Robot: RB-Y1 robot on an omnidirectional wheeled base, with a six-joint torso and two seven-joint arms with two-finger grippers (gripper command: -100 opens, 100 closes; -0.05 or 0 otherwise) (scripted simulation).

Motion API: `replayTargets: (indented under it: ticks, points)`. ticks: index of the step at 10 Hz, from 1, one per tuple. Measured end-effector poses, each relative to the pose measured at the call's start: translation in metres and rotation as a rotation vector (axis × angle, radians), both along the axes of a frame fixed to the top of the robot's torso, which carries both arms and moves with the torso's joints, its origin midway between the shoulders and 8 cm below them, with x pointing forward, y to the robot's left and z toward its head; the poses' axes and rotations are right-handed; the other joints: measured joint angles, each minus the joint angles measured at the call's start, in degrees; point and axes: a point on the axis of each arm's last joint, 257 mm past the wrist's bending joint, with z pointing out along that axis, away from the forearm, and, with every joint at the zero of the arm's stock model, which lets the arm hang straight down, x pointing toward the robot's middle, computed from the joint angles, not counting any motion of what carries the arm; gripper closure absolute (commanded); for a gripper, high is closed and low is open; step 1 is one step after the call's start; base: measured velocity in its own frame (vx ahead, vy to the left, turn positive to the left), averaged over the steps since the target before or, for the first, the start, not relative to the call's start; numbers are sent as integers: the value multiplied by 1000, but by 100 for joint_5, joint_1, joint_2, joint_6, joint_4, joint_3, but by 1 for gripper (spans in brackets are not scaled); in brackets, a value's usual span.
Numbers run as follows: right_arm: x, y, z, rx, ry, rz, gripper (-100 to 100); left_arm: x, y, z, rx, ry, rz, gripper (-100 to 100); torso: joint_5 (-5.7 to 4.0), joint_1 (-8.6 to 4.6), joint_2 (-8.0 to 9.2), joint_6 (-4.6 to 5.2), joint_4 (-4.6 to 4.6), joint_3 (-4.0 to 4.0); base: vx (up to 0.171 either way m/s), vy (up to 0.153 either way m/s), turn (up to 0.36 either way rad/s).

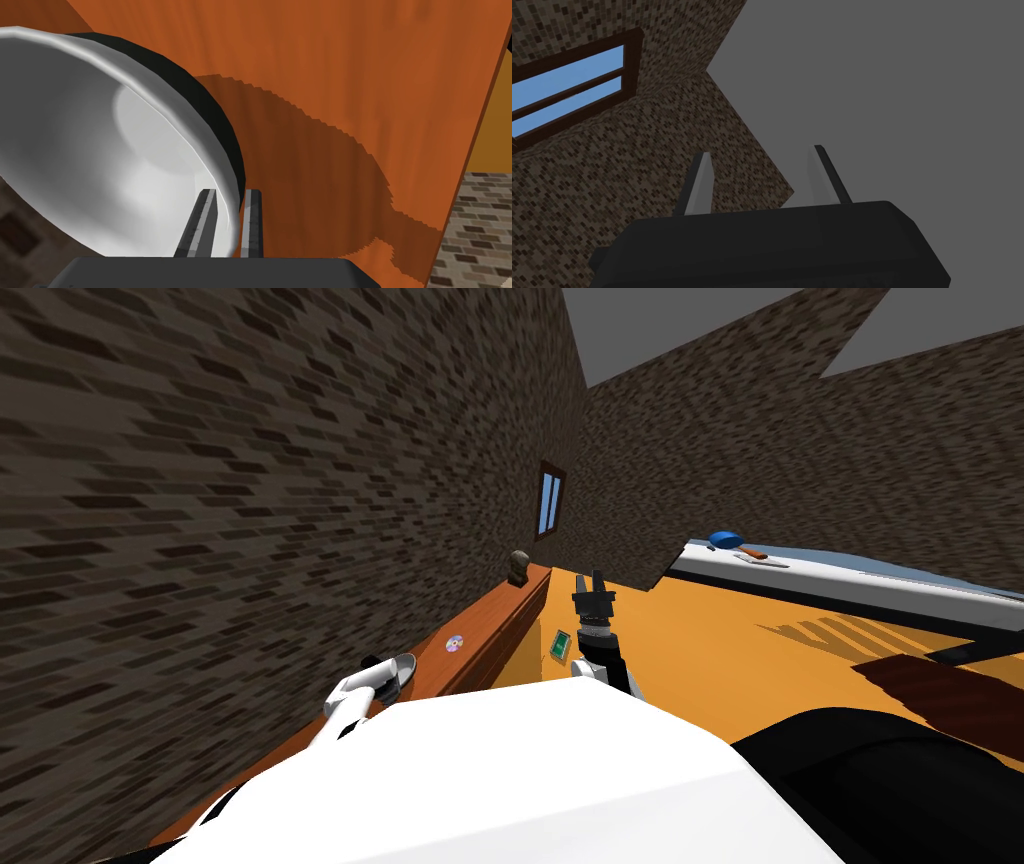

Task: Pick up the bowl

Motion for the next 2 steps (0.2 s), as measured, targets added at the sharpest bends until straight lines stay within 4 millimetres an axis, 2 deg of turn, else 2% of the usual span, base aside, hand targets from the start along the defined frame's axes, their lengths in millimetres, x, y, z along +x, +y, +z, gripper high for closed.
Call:
replayTargets:
  ticks: [1,2]
  points:
    - [0,0,0,0,0,0,0,1,2,4,1,-1,2,100,-1,-5,2,-2,0,1,-12,-12,0]
    - [0,0,0,0,0,0,0,1,1,4,0,1,2,0,-1,-1,-3,-2,-1,-1,0,0,0]
